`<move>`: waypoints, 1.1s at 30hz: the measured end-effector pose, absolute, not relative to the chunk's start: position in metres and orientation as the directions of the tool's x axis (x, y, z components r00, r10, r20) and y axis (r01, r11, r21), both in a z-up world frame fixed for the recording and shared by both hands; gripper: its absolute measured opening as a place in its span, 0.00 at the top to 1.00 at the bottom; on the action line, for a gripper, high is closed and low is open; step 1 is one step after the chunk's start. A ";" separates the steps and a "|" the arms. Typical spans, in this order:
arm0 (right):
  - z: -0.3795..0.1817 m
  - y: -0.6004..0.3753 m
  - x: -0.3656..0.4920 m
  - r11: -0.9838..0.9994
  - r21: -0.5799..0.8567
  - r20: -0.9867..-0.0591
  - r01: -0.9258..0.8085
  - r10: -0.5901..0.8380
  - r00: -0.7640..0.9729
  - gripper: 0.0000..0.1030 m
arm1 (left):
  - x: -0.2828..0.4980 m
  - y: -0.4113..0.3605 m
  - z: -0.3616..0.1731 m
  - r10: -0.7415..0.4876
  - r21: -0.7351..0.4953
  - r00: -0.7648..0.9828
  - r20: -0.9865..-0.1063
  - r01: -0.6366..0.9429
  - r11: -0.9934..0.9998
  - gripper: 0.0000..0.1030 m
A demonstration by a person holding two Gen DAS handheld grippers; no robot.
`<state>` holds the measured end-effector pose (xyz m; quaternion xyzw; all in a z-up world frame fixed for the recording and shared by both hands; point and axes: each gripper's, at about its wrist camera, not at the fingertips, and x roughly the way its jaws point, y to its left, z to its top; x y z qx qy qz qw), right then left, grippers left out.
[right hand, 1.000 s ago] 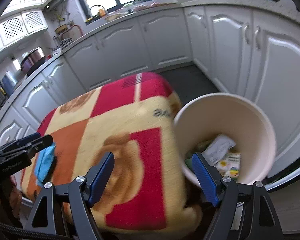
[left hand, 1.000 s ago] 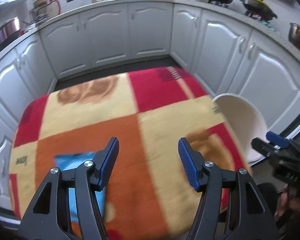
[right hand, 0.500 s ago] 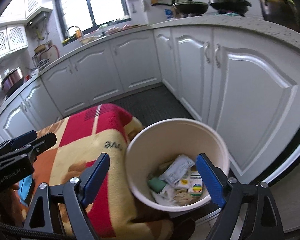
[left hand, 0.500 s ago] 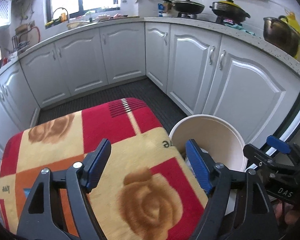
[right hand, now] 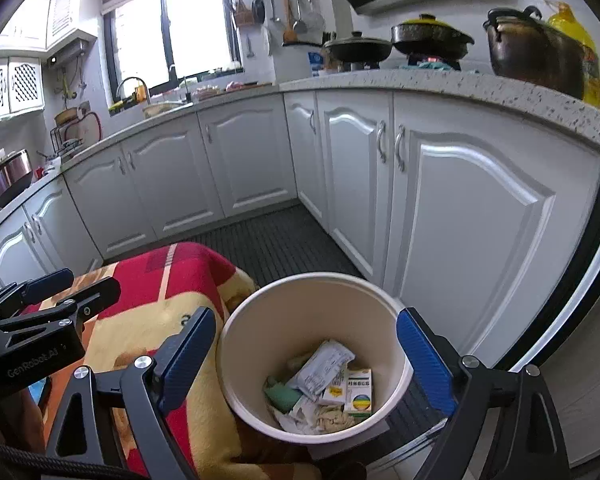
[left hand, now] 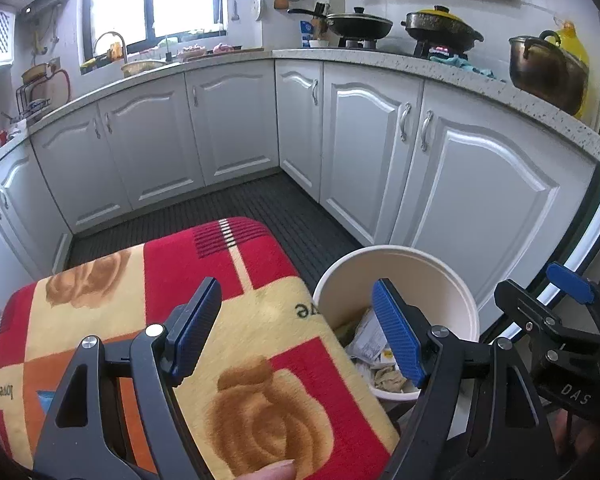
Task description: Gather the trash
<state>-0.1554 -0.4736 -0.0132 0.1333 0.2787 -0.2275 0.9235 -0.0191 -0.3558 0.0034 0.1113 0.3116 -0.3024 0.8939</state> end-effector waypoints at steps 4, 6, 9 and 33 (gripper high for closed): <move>-0.008 -0.475 -0.161 0.852 0.122 -0.557 0.509 -0.365 0.746 0.09 | -0.022 -0.356 0.009 -0.495 -0.008 0.624 -0.605 0.617 0.787 0.25; -0.005 -0.475 -0.162 0.851 0.117 -0.552 0.511 -0.372 0.746 0.09 | -0.023 -0.357 0.010 -0.501 -0.014 0.622 -0.602 0.618 0.786 0.25; -0.002 -0.475 -0.164 0.849 0.115 -0.547 0.515 -0.378 0.747 0.08 | -0.025 -0.357 0.013 -0.503 -0.007 0.627 -0.595 0.621 0.783 0.25; 0.009 -0.469 -0.168 0.852 0.103 -0.518 0.514 -0.394 0.759 0.07 | -0.034 -0.354 0.023 -0.522 0.004 0.659 -0.541 0.623 0.782 0.25</move>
